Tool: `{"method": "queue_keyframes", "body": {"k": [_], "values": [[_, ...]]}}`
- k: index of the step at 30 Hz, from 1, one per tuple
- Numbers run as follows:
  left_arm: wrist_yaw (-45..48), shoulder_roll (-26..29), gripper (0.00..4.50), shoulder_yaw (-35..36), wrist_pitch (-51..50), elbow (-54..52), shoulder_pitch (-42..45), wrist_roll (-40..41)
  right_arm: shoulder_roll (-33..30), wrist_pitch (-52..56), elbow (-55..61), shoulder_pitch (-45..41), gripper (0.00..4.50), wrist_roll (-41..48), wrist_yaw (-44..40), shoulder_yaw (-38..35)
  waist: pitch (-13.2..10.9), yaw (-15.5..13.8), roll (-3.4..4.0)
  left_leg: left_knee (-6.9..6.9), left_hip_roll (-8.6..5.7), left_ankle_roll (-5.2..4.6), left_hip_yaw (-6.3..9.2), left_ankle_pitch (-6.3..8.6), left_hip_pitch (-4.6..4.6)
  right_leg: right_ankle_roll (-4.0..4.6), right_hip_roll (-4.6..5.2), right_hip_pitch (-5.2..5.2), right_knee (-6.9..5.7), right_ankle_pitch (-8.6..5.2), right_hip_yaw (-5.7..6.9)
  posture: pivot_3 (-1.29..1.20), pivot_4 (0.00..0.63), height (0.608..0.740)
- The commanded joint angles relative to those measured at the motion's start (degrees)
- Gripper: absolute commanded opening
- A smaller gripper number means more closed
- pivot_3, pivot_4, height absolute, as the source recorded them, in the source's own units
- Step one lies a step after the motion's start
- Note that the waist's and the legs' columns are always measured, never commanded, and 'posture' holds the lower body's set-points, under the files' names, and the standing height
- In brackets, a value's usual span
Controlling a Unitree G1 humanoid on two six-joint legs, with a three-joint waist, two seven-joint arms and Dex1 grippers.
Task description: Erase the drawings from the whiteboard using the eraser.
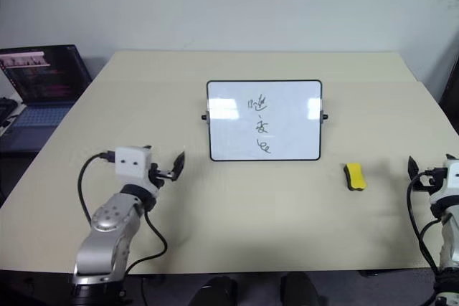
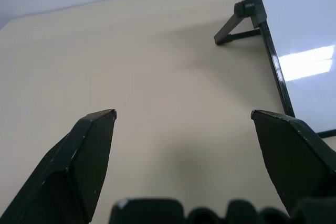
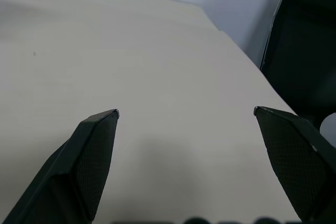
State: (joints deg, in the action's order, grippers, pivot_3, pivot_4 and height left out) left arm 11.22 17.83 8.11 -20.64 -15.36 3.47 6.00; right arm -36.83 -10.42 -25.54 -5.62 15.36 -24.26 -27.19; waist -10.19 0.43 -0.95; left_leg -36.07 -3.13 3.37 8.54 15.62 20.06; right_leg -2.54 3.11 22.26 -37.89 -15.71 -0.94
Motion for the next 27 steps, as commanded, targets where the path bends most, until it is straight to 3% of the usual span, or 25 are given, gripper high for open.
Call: {"method": "queue_keyframes", "body": {"k": [1,7,13,20,27], "values": [[0.4,0.4,4.50,0.8,1.5,0.4,0.2,0.1,0.1,1.8,5.0,0.9,4.48,1.6,-0.2,-1.0,0.0,0.0,-0.01,0.00,0.00,0.00,-0.02,0.00,0.00,-0.02,0.00,0.00,0.00,-0.01,0.00,0.00,0.150,0.740],[0.4,0.0,4.50,2.7,1.2,2.2,-1.4,1.2,1.0,2.2,8.8,4.8,4.48,-0.2,2.5,-1.4,0.0,-0.2,-0.04,-0.02,-0.01,-0.11,-0.12,0.06,-0.08,-0.12,0.01,-0.06,0.02,0.01,0.00,0.00,0.150,0.740],[7.3,3.5,4.50,5.3,1.5,1.2,-2.6,6.2,4.9,6.3,16.2,6.1,4.48,0.9,5.0,0.0,-0.1,-0.1,-0.09,-0.01,0.06,-0.15,-0.22,0.11,-0.10,-0.12,0.04,-0.02,0.05,0.01,-0.05,0.00,0.150,0.740],[19.1,9.8,4.50,5.8,-3.2,3.3,4.8,15.3,10.7,15.4,27.7,7.6,4.48,3.9,6.9,2.5,0.0,-0.3,-0.04,-0.02,0.08,-0.16,-0.10,0.10,-0.07,-0.11,0.02,-0.02,0.02,0.01,-0.02,0.00,0.150,0.740],[35.5,19.0,4.50,-1.9,-6.1,6.0,13.8,17.7,13.1,19.6,44.6,15.5,4.48,5.7,9.2,1.2,0.0,-0.3,-0.05,-0.01,-0.09,-0.21,0.03,0.17,0.12,0.03,0.06,0.04,0.16,0.09,0.01,0.00,0.150,0.740]]}}
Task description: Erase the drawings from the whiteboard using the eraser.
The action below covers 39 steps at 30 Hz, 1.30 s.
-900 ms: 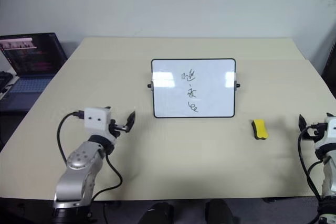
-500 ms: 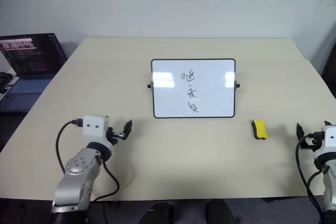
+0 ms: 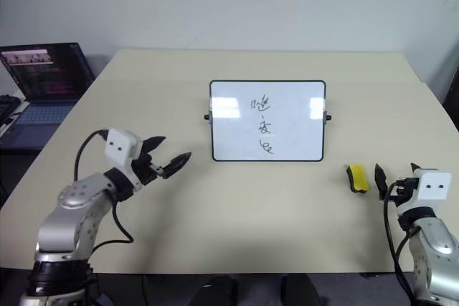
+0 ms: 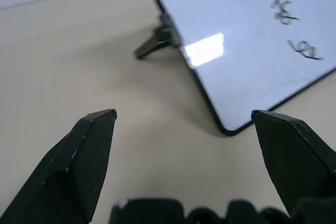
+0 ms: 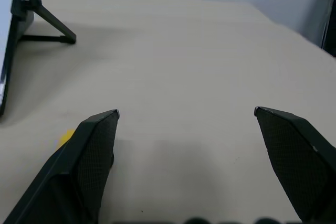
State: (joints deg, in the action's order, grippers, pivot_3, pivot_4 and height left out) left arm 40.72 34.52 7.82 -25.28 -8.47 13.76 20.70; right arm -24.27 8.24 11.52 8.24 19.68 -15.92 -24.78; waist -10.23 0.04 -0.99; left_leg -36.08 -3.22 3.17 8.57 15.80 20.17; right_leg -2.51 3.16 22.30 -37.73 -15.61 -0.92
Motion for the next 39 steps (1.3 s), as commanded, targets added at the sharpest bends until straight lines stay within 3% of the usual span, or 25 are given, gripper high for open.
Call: {"method": "queue_keyframes", "body": {"k": [1,7,14,26,39], "values": [[9.1,3.4,4.50,-3.1,-2.5,-0.9,5.1,3.7,1.0,2.7,10.5,2.3,4.48,3.5,0.8,-1.2,0.0,0.1,-0.01,0.00,0.02,0.00,0.08,0.00,0.09,0.00,-0.01,0.04,0.02,0.00,0.01,0.00,0.150,0.740],[21.1,6.7,4.50,-10.7,-1.2,2.8,13.8,2.6,1.0,14.9,18.6,3.2,4.48,7.0,3.3,1.9,0.0,0.8,0.02,0.01,0.02,-0.05,0.00,0.03,0.01,-0.05,-0.02,0.04,-0.01,-0.03,0.02,0.00,0.150,0.740],[25.2,3.9,4.50,-15.6,1.9,7.8,22.3,0.2,0.2,27.0,20.7,-2.5,4.48,5.8,8.3,6.9,0.0,1.3,-0.01,-0.01,0.00,-0.06,0.00,0.03,0.08,0.00,-0.02,0.07,-0.02,0.00,0.04,0.00,0.150,0.740],[26.6,3.7,4.50,-15.8,2.7,5.9,19.9,-0.4,0.4,33.6,15.7,-7.6,4.48,5.0,8.4,7.2,0.0,1.7,-0.01,-0.06,-0.03,-0.05,0.02,0.02,0.70,0.01,0.01,0.89,-0.30,0.03,-0.03,0.00,0.150,0.740],[26.9,4.2,4.50,-15.8,3.2,6.5,18.5,-1.0,1.0,36.3,11.5,-10.4,4.48,4.9,6.9,6.9,0.0,1.7,0.00,-0.08,-0.03,-0.07,-0.16,0.03,0.68,0.01,0.00,0.89,-0.35,0.04,-0.03,0.00,0.150,0.740]]}}
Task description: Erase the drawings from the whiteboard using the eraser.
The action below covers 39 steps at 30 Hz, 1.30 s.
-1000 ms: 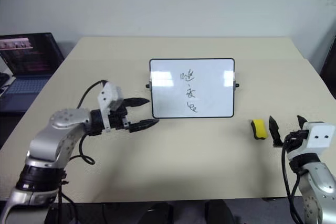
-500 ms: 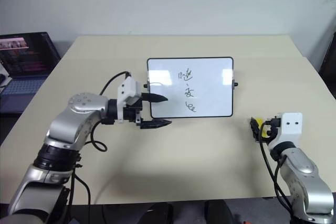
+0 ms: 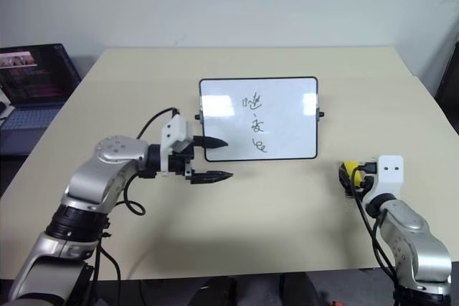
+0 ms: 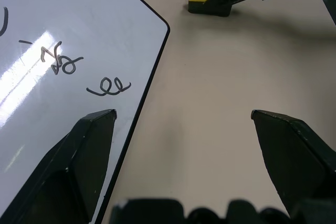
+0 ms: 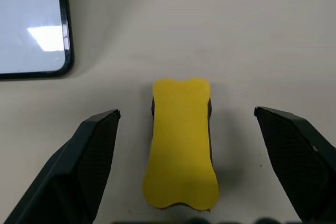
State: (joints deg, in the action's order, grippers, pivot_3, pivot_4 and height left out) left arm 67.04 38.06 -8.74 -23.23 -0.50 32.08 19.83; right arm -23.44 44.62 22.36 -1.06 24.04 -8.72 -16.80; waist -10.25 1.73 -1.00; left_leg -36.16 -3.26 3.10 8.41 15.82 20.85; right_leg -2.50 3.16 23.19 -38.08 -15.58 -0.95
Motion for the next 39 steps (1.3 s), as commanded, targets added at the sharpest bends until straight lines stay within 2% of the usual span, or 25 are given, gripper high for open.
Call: {"method": "queue_keyframes", "body": {"k": [1,4,7,13,15,23,28,33,39], "values": [[0.8,0.7,4.50,0.6,1.2,-1.6,0.1,-0.3,0.4,0.1,0.3,-1.3,4.48,0.7,-0.3,-1.2,0.0,0.0,0.00,0.00,0.00,0.00,-0.01,0.00,0.00,0.00,0.00,0.00,-0.01,0.00,-0.01,0.00,0.150,0.740],[1.1,0.8,4.50,0.4,1.3,-1.6,0.1,-0.5,0.7,0.2,-0.3,-1.6,4.48,0.8,-0.2,-1.7,0.0,0.0,0.00,-0.01,0.01,0.00,-0.01,0.00,-0.01,0.00,0.00,0.00,-0.03,0.00,0.00,0.00,0.150,0.740],[1.3,0.6,4.50,0.6,1.7,-1.1,0.2,-1.0,0.8,0.3,-0.8,-1.7,3.94,0.6,-0.3,-1.7,0.0,0.0,0.00,-0.01,0.00,0.00,-0.01,0.00,-0.01,0.00,0.00,0.00,-0.03,0.00,-0.01,0.00,0.150,0.740],[1.4,0.4,4.50,0.8,2.1,-0.8,0.1,-1.1,0.9,0.6,-1.4,-1.8,1.72,0.4,-0.5,-1.2,0.0,0.0,0.00,-0.04,0.00,0.00,-0.02,0.00,-0.01,0.01,0.00,0.00,-0.05,0.01,-0.01,0.00,0.150,0.740],[1.2,0.2,4.50,0.7,2.3,-0.9,-0.1,-1.2,0.8,0.6,-1.8,-2.1,1.17,0.2,-0.7,-1.0,0.0,0.1,0.00,-0.05,0.01,0.00,-0.03,0.00,-0.01,0.00,0.00,0.00,-0.05,0.01,-0.01,0.00,0.150,0.740],[0.2,0.0,4.50,1.1,1.7,-1.6,-1.1,-0.9,0.5,0.7,-1.4,-2.5,1.14,0.1,-1.0,-1.3,0.0,0.1,0.01,-0.10,0.00,0.00,-0.04,0.00,-0.01,0.00,0.00,0.00,-0.09,0.02,-0.02,0.00,0.150,0.740],[-5.2,0.2,4.50,1.6,-1.6,-2.7,-1.7,-2.5,-2.3,-5.7,4.3,-1.2,1.14,-2.2,-5.2,1.0,0.0,0.1,0.01,-0.15,-0.01,-0.01,-0.03,0.01,-0.01,-0.01,0.00,0.00,-0.13,0.02,-0.02,0.00,0.150,0.740],[-12.8,-1.4,4.50,4.8,-9.6,-7.2,-2.3,-0.2,-4.6,-15.7,8.0,-1.3,1.14,-8.3,-8.4,7.1,0.0,0.1,-0.01,-0.22,0.00,-0.03,-0.03,0.02,-0.01,-0.02,-0.01,0.00,-0.19,0.02,0.00,0.00,0.150,0.740],[-19.9,-3.2,4.50,7.5,-13.3,-10.6,-2.7,-0.4,-2.6,-27.1,0.7,-9.9,1.14,-15.8,-9.7,16.0,0.0,0.2,-0.02,-0.73,-0.04,-0.05,-0.07,0.03,-0.03,-0.03,-0.01,0.01,-0.67,0.01,-0.07,0.00,0.150,0.740]]}}
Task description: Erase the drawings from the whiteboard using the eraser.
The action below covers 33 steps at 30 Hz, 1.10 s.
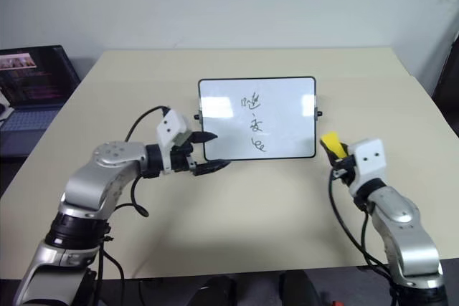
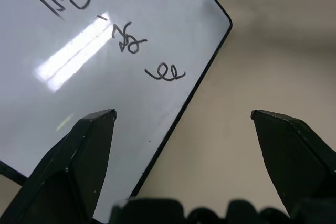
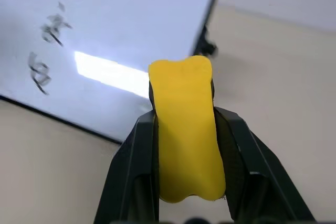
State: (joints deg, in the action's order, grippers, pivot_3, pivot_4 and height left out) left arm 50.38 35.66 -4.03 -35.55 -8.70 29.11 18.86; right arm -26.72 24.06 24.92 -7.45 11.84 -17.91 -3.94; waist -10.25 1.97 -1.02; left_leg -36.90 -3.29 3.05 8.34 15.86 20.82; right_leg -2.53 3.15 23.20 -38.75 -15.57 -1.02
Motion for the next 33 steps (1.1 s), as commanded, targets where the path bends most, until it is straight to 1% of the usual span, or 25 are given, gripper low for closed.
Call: {"method": "queue_keyframes", "body": {"k": [1,4,9,14,20,25,29,33], "values": [[-4.7,-1.3,4.50,3.3,-1.6,-2.5,0.5,0.5,1.4,-8.5,-3.8,-5.3,1.14,-5.0,-0.7,4.9,0.0,0.0,0.00,-0.04,0.00,0.00,0.00,0.00,-0.02,0.00,0.00,-0.01,-0.03,0.00,0.00,0.00,0.150,0.740],[-8.7,-2.7,4.50,4.5,-2.8,-3.0,0.7,0.3,5.2,-13.0,-10.5,-10.9,1.14,-8.0,-0.5,9.2,0.0,-0.1,-0.01,-0.11,0.02,0.02,0.02,-0.03,-0.06,0.01,-0.04,-0.02,-0.15,0.01,0.02,0.00,0.150,0.740],[-12.5,-3.4,4.50,5.7,-4.3,-3.2,1.0,0.2,9.5,-18.0,-18.1,-17.2,1.12,-10.2,-1.8,12.7,0.0,-0.1,-0.01,-0.12,0.02,0.22,0.02,-0.14,-0.05,0.08,-0.04,0.02,-0.19,0.06,0.00,0.00,0.150,0.740],[-13.4,-3.2,4.50,5.7,-4.9,-3.5,0.8,0.5,11.6,-21.0,-26.3,-24.0,1.12,-12.3,-2.3,13.9,0.0,-0.1,-0.01,-0.09,-0.01,0.27,0.03,-0.15,0.00,0.08,0.00,0.06,-0.14,0.06,0.00,0.00,0.150,0.740],[-12.2,-2.4,4.50,4.4,-6.5,-4.7,0.5,0.9,12.5,-26.1,-42.7,-35.8,1.12,-15.5,-2.8,14.4,0.0,0.0,-0.02,-0.07,0.00,0.27,0.00,-0.15,-0.01,0.09,-0.01,0.08,-0.17,0.07,0.00,0.00,0.150,0.740],[-11.8,-1.8,4.50,4.5,-6.5,-5.0,0.5,0.5,13.7,-31.5,-57.0,-44.2,1.12,-18.8,-0.5,14.4,0.0,0.3,-0.02,-0.06,0.00,0.27,-0.02,-0.15,0.00,0.11,-0.02,0.10,-0.16,0.08,-0.01,0.00,0.150,0.740],[-11.8,-1.4,4.50,4.7,-6.9,-5.9,-0.5,0.8,15.3,-33.6,-65.0,-47.6,1.12,-20.4,1.5,14.5,0.0,0.7,-0.02,-0.05,0.00,0.27,-0.03,-0.15,0.01,0.11,-0.01,0.12,-0.15,0.08,-0.03,0.00,0.150,0.740],[-11.9,-1.2,4.50,4.9,-7.1,-6.4,-1.0,1.0,17.2,-33.2,-69.2,-48.9,1.12,-21.7,0.4,15.8,0.0,1.2,-0.02,-0.04,0.00,0.27,-0.05,-0.14,0.01,0.11,-0.01,0.14,-0.16,0.08,-0.08,0.00,0.150,0.740]]}}
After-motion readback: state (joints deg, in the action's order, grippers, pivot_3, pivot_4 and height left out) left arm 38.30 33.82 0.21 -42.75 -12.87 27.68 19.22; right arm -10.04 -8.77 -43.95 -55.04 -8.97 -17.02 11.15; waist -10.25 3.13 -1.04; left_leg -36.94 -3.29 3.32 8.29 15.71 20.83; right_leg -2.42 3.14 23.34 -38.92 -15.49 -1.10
